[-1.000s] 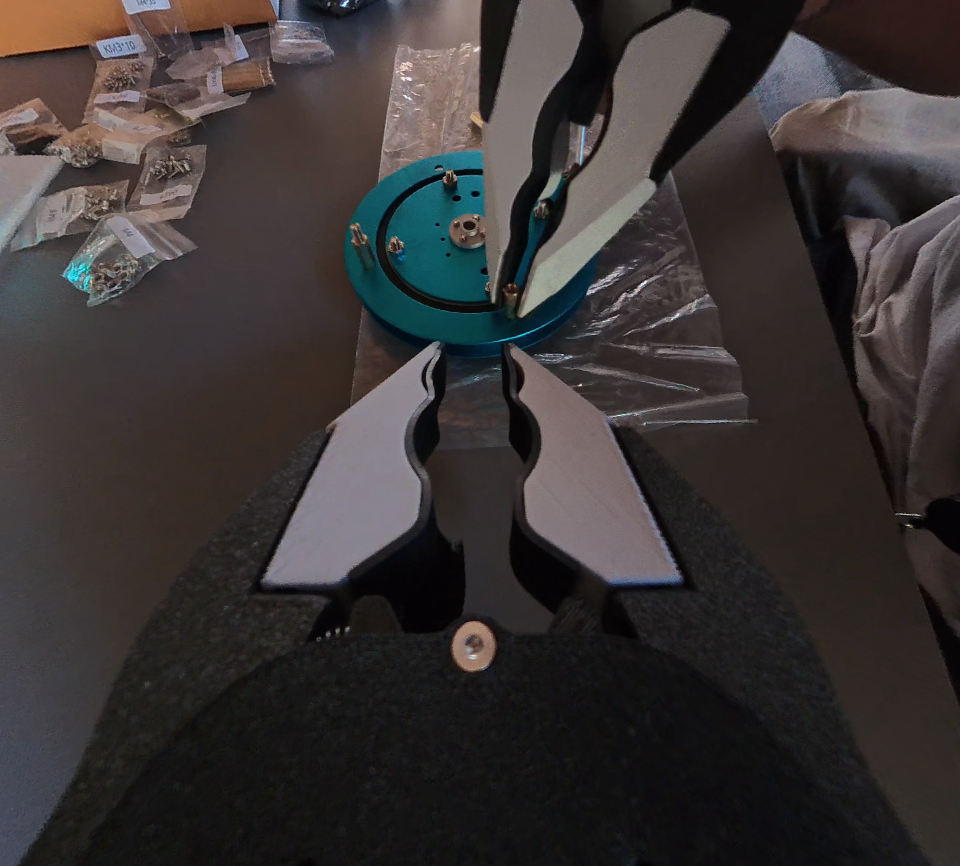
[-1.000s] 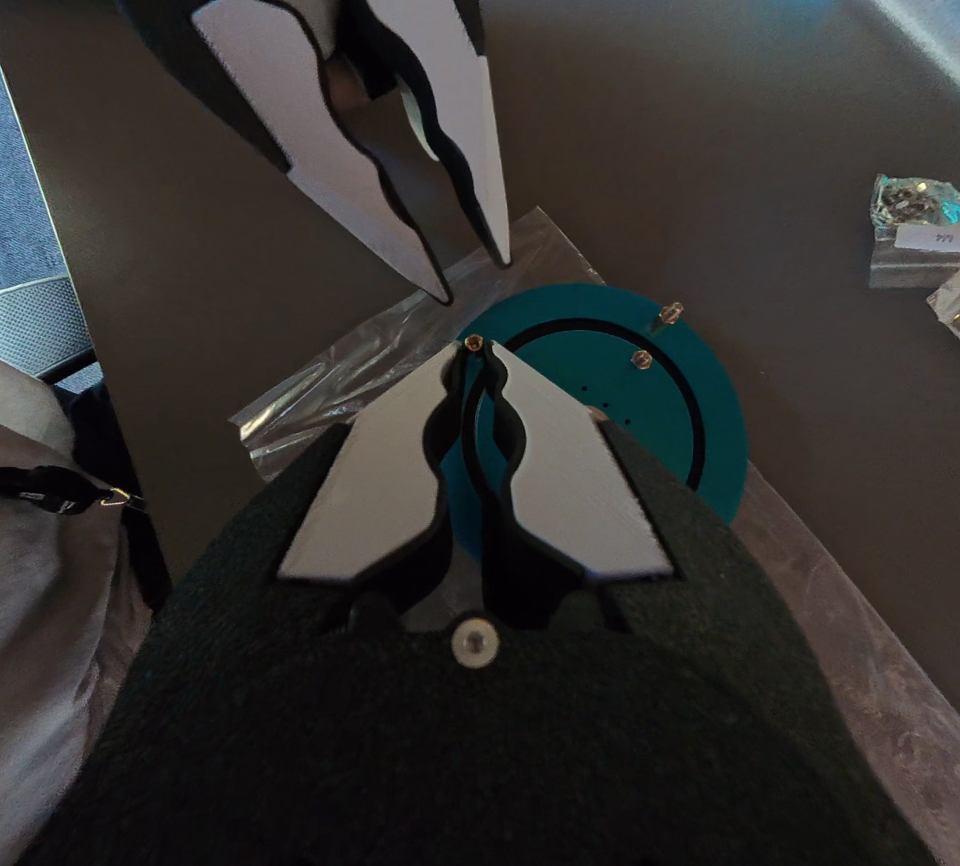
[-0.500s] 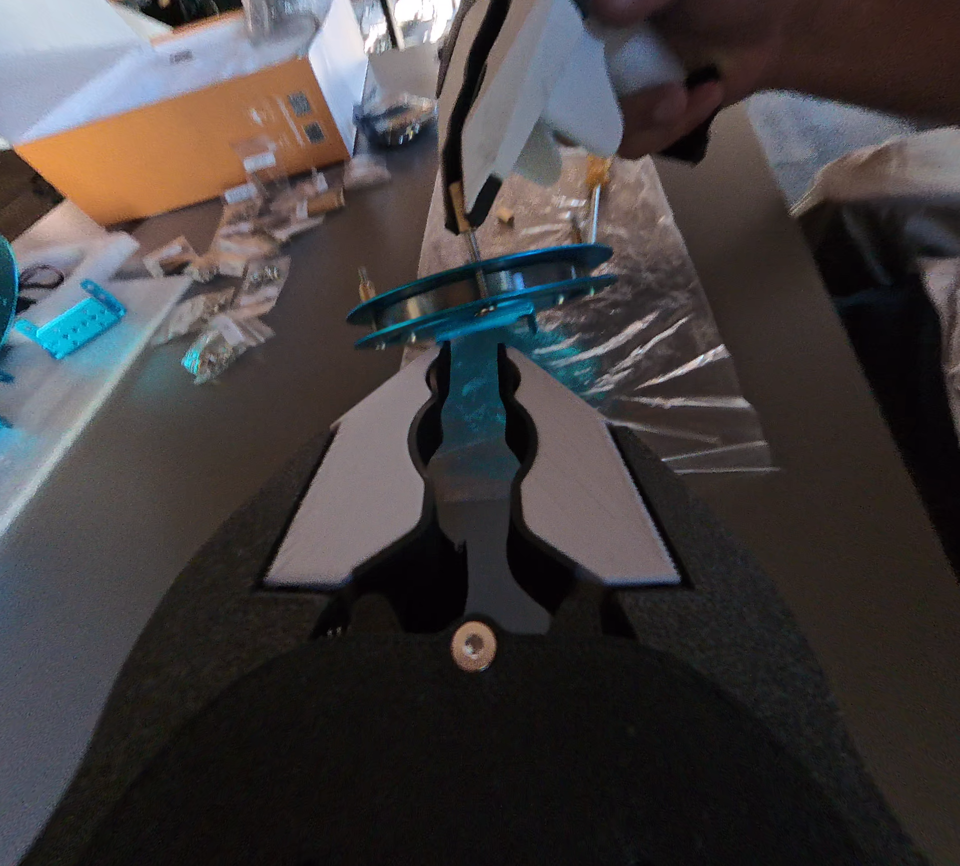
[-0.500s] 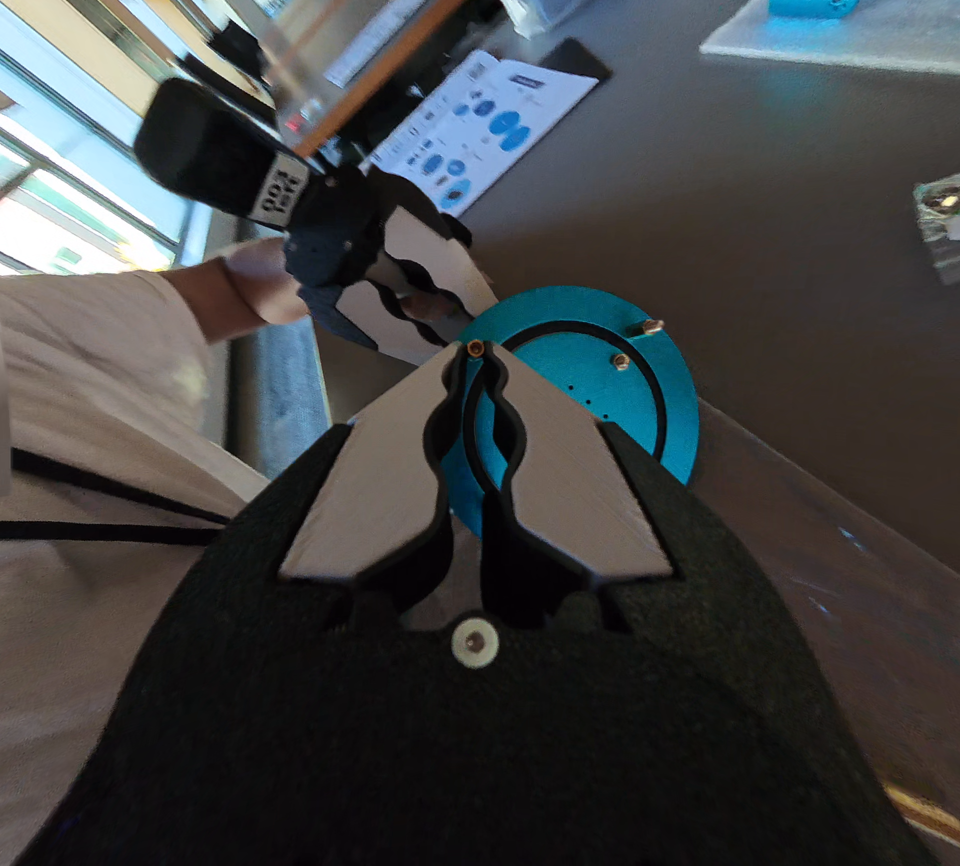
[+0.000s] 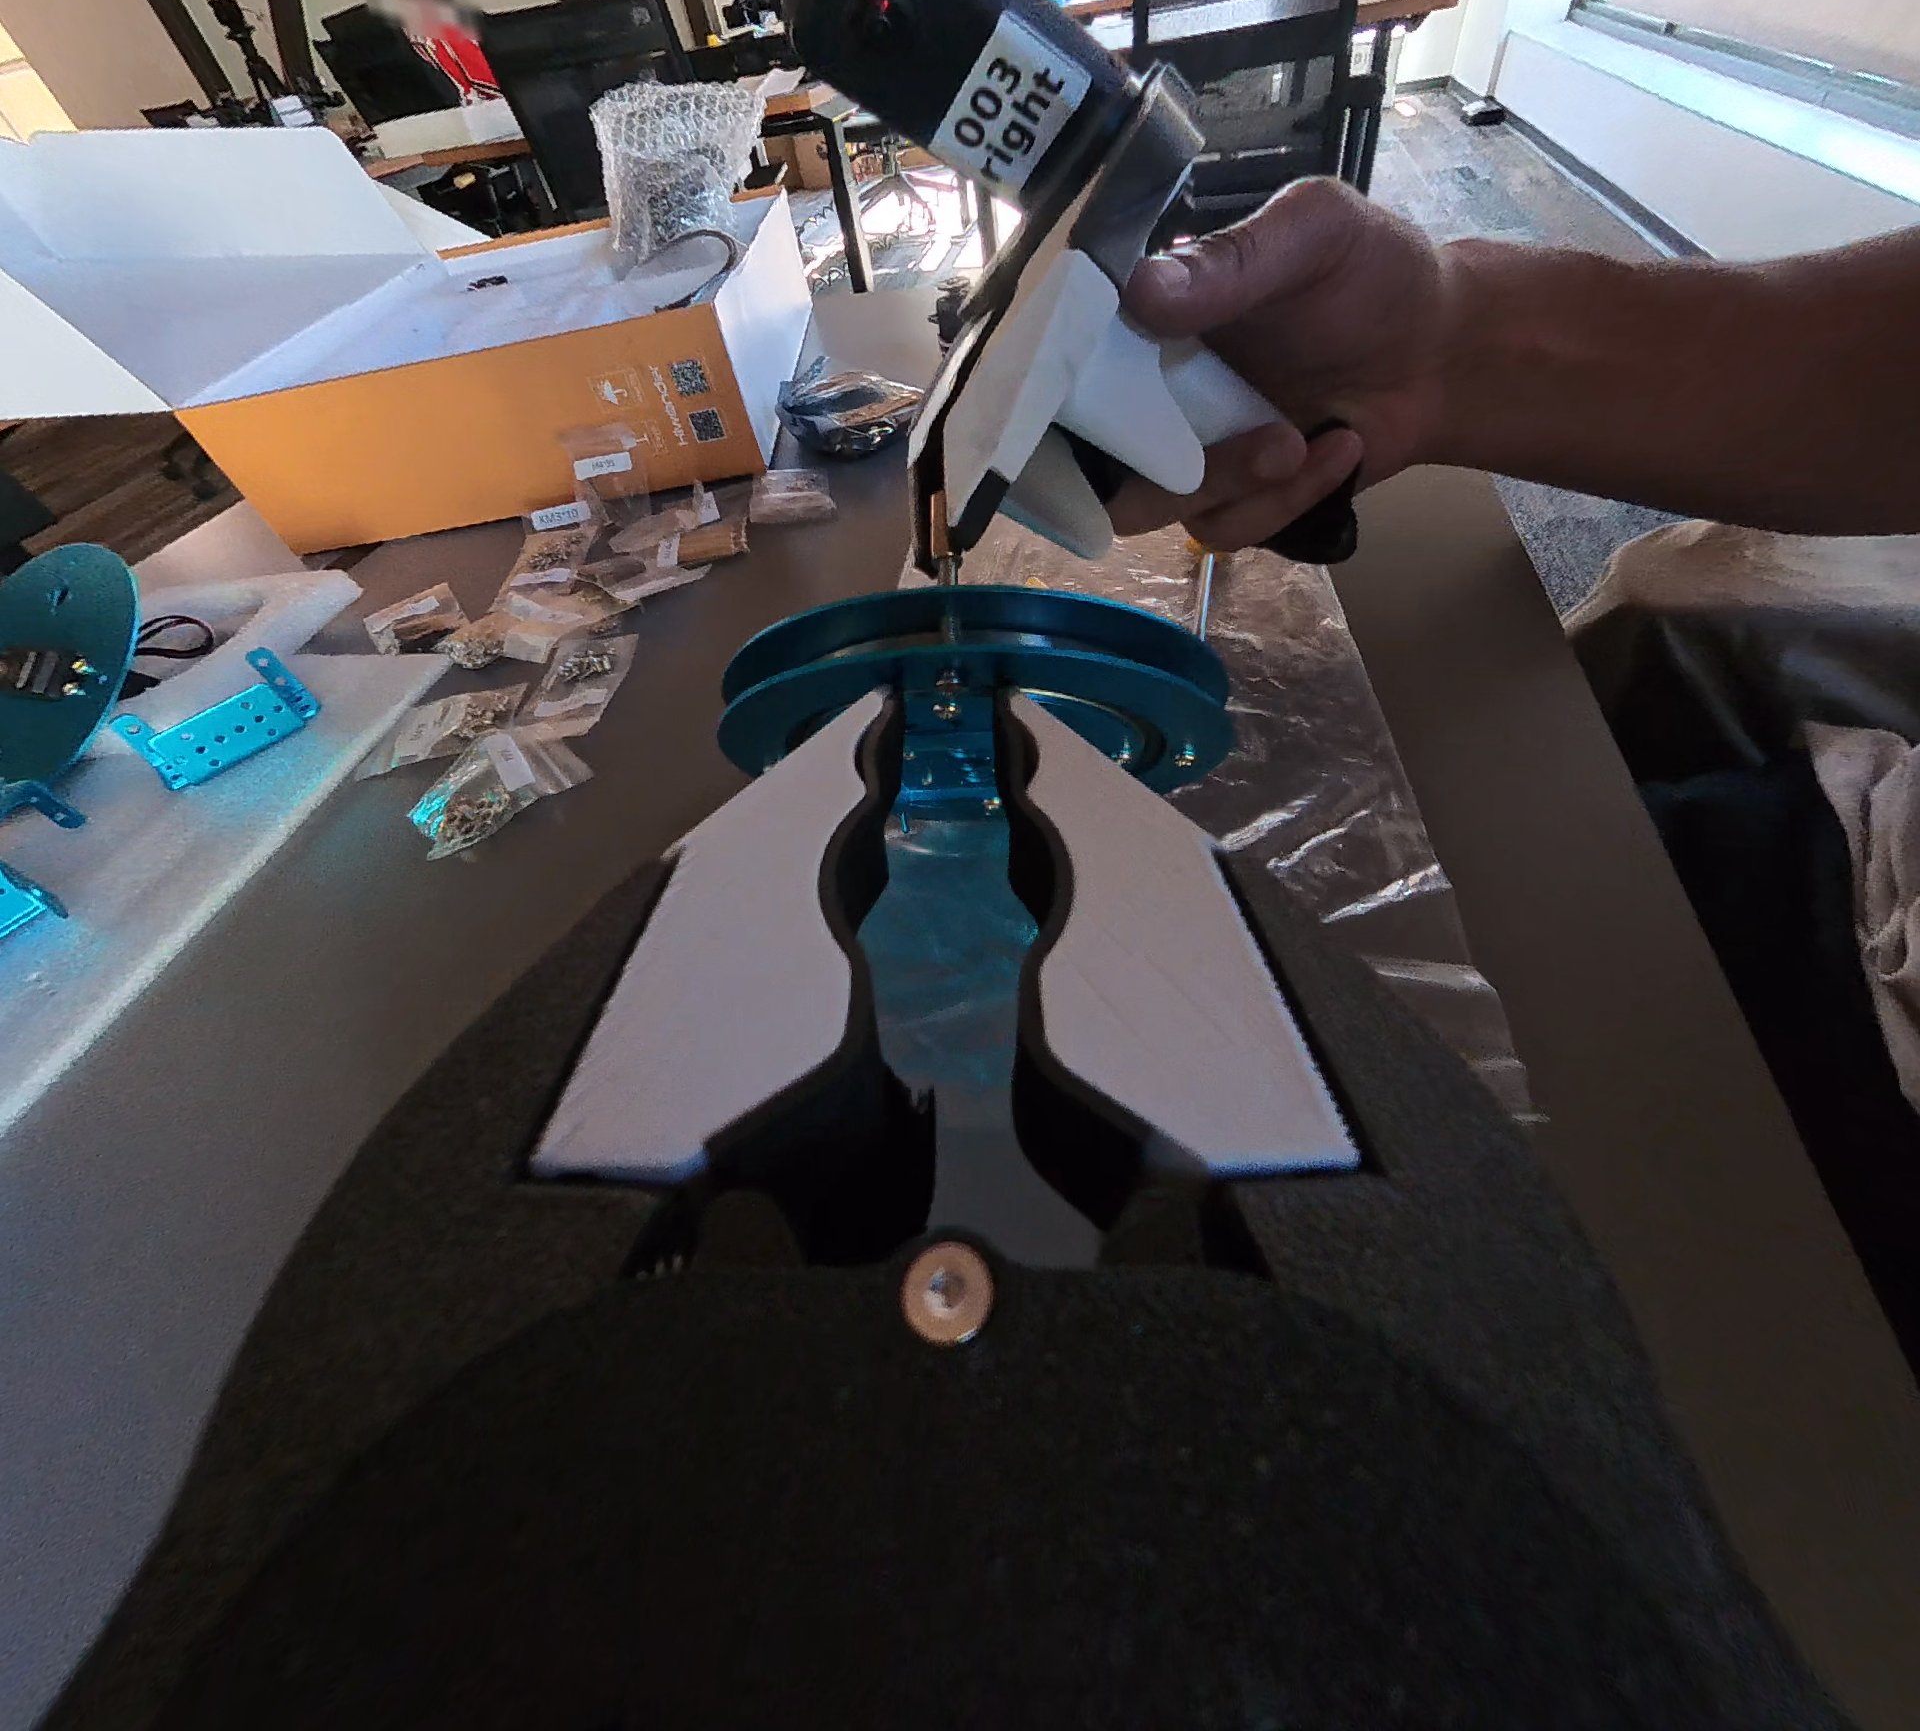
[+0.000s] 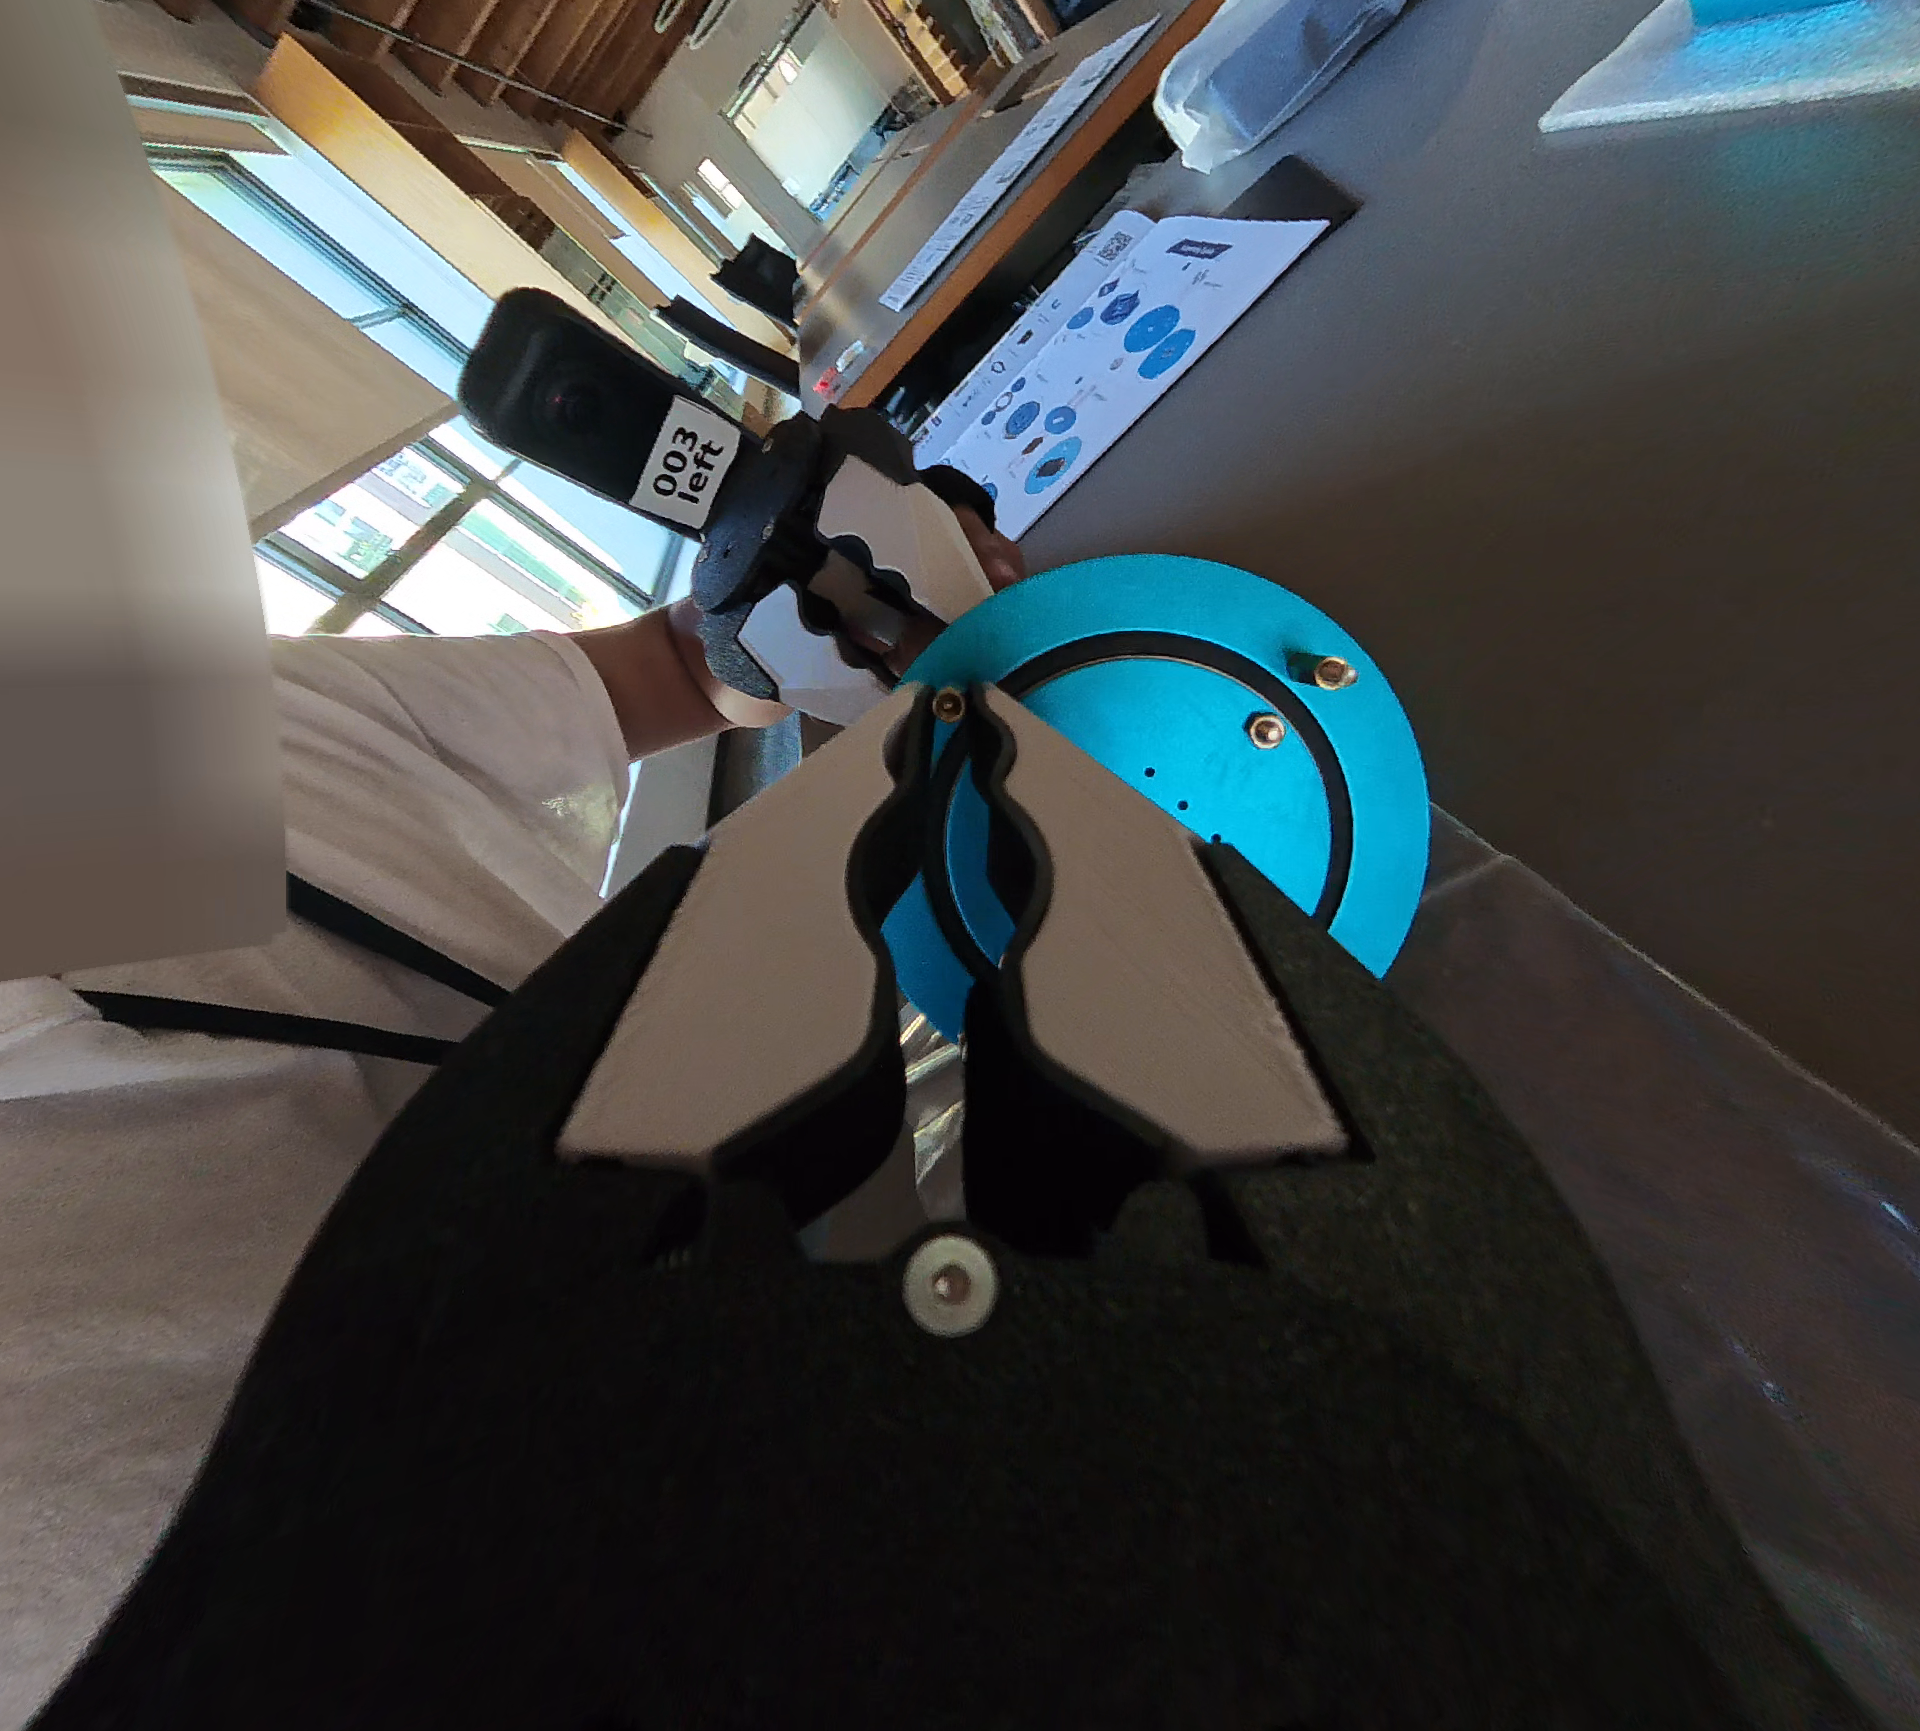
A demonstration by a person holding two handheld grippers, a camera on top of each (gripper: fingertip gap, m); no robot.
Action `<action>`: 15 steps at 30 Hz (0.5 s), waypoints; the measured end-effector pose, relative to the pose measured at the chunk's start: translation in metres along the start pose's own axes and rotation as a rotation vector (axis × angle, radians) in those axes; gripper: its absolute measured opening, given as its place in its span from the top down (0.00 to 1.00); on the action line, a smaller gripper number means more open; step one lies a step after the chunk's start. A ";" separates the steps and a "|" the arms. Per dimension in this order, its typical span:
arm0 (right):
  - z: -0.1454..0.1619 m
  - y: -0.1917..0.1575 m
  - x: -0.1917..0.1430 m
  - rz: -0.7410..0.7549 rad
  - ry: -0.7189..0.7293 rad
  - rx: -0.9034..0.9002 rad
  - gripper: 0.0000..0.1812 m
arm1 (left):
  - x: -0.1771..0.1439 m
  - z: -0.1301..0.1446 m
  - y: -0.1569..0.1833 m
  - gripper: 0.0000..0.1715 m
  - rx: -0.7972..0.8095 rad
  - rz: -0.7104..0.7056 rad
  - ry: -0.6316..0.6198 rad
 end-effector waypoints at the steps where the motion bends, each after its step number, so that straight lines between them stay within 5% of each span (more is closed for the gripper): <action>1: 0.000 0.000 -0.001 -0.014 -0.002 0.005 0.98 | 0.001 -0.001 0.001 0.91 0.000 0.003 0.005; 10: 0.000 0.002 -0.004 -0.071 -0.019 -0.010 0.98 | 0.007 -0.006 0.004 0.97 0.059 -0.014 0.033; 15: 0.004 0.002 -0.007 -0.024 -0.097 -0.184 0.90 | 0.006 -0.005 0.004 0.97 0.031 0.008 0.034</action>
Point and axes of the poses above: each gripper's, where its closed fingertips meet, x out along the fingers, z out of its underside, y = z × x across the jaws, the point moved 2 cm from there along -x, back along the fingers, and after that the axes turned 7 degrees about -z, right-handed, at the moved point
